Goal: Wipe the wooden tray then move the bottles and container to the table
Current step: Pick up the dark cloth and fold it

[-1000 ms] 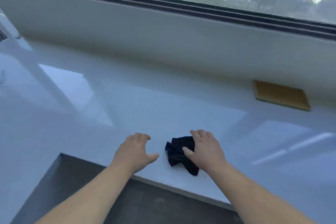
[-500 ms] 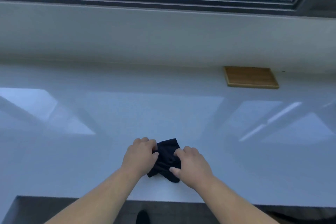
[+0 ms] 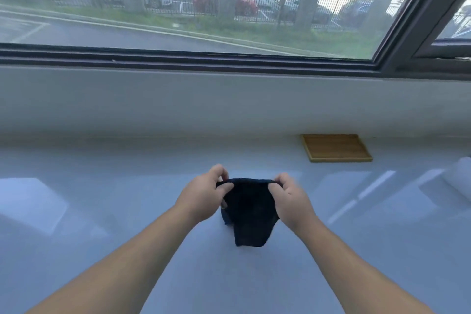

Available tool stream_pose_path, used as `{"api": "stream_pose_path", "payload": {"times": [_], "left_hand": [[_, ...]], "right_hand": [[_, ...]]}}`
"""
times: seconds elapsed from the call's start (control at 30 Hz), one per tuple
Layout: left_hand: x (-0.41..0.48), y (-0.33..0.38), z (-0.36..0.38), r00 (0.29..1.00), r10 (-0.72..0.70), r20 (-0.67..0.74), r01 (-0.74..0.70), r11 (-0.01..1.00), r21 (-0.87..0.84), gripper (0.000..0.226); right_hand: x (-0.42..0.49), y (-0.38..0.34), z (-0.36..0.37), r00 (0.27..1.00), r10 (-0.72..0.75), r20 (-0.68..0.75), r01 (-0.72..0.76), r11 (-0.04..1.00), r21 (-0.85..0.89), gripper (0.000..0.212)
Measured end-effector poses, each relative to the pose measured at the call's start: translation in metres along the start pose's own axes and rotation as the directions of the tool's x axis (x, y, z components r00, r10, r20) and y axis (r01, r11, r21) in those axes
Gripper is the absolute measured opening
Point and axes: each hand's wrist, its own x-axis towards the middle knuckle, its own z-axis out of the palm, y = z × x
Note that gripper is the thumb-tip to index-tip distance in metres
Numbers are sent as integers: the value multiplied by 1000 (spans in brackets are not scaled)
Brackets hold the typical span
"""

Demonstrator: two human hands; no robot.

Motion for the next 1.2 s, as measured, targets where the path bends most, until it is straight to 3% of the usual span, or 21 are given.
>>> {"api": "stream_pose_path", "payload": {"times": [0.13,0.2,0.3,0.4,0.57,0.67,0.77,0.87,1.07,1.2], "left_hand": [[11,5,3,999,-19,49,11,988,153,8],[19,8,11,997,-79,24,75,989,125,4],[36,14,19,980,-186,-68,172,970,-173,7],[48,27,18,965,-250,-73,187,860,-475,11],[61,56,26,930,-334,-151,207,819,-536,19],[61,68,30,915,-392,-93,279,785,-554,22],[57,84,31,919,-393,17,316,711,-628,23],[54,104,27,943,-316,99,291,647,-705,28],[44,115,2,939,-297,172,268,321,-908,42],[41,94,-9,916,-355,188,278,220,-935,49]], "right_hand": [[20,-34,-16,996,-80,33,81,996,-36,10],[32,-42,-25,990,-120,74,124,991,-43,12],[57,-38,-44,984,-133,122,147,982,-119,18],[84,-19,-62,991,-61,122,92,959,-269,36],[115,20,-77,974,33,226,60,918,-392,50],[126,39,-81,945,113,306,-41,972,-232,52],[132,62,-77,935,244,256,-225,969,-103,55],[124,85,-63,836,391,385,-413,910,-30,60],[100,86,-33,709,244,662,-495,841,220,93],[95,69,-21,585,167,794,-603,744,288,109]]}}
